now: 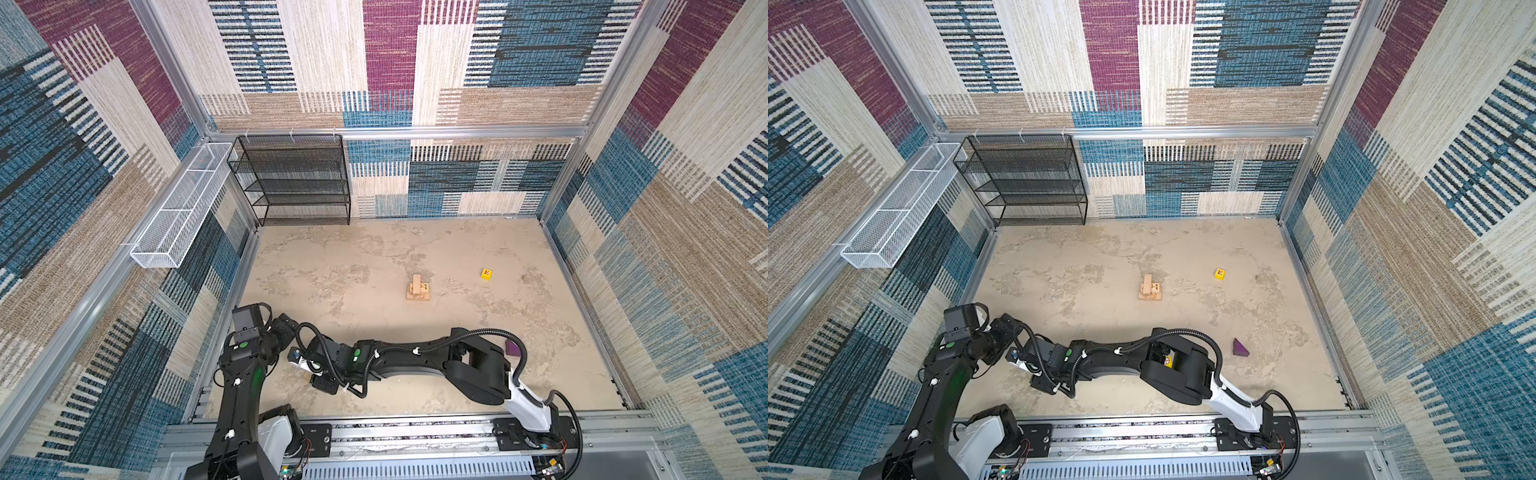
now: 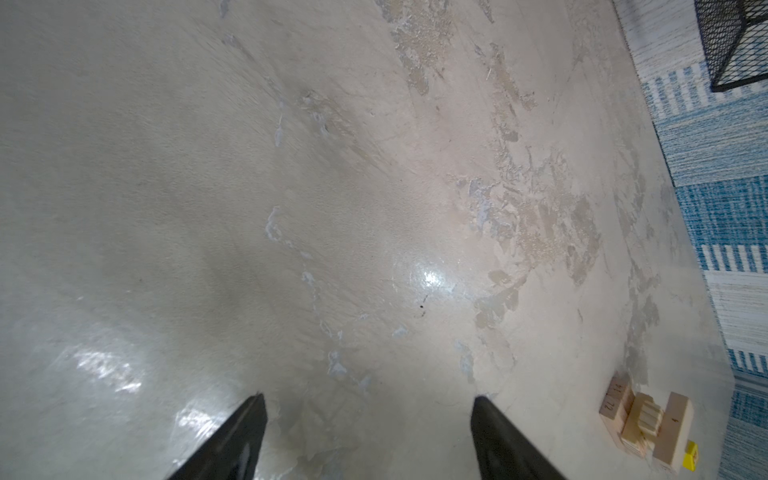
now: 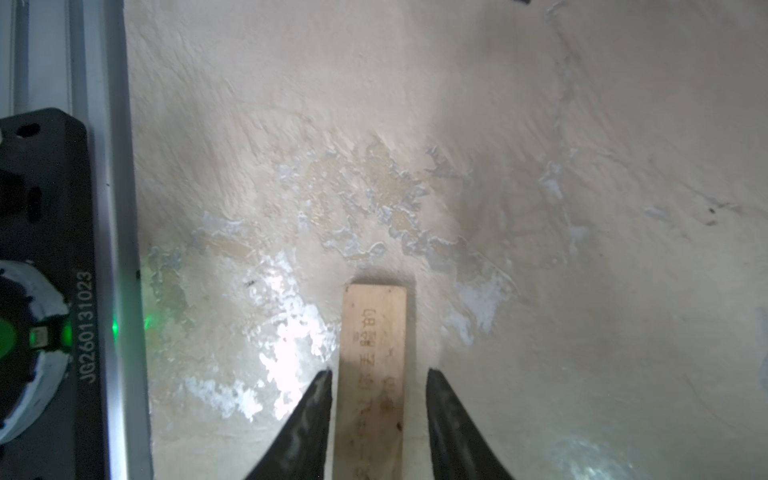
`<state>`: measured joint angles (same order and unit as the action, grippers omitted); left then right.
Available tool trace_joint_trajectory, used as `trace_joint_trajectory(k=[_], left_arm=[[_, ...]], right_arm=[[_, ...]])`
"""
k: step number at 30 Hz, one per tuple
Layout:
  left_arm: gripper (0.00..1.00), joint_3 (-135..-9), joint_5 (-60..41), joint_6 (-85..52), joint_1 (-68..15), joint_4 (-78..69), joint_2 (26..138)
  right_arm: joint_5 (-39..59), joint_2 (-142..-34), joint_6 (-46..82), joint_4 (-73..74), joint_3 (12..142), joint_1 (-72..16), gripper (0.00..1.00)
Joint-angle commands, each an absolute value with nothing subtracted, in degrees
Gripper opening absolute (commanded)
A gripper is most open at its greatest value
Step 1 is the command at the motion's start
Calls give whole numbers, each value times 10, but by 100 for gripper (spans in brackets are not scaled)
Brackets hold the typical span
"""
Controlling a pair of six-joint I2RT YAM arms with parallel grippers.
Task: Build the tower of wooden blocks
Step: 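Lower the open right gripper around the plain bar and close it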
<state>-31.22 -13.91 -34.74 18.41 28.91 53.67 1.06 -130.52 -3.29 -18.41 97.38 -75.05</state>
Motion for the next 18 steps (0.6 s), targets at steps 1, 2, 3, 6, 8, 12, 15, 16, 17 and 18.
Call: trace_joint_trajectory(k=[1,2,3,6,8,12,15,16,17,18], left_arm=[[82,-311,-148,-343,185,280,537],[82,-311,-148,-343,185,280,537],[82,-311,-148,-343,185,280,536],[82,-311,-149,-343,185,279,537],[82,-310,-149,-343,185,280,538],[82,-310,-149,-343,185,279,537],[82,-310,-149,-343,185,279,538],[82,-309,-149,-343,185,279,537],[82,-310,-149,-343,185,278,538],[82,-309,-149,-343,185,277,538]], right_arm=[[12,-1309,-37,-194,981,-752,35],[12,-1311,-37,-196,982,-752,35],[12,-1311,-37,-196,982,-753,34],[9,-1315,-34,-199,986,-752,34],[5,-1318,-34,-204,990,-752,34],[-2,-1318,-35,-207,991,-753,26],[0,-1317,-36,-206,991,-753,17],[0,-1319,-36,-208,993,-753,17],[0,-1320,-34,-210,995,-753,16],[-1,-1320,-35,-212,996,-754,16]])
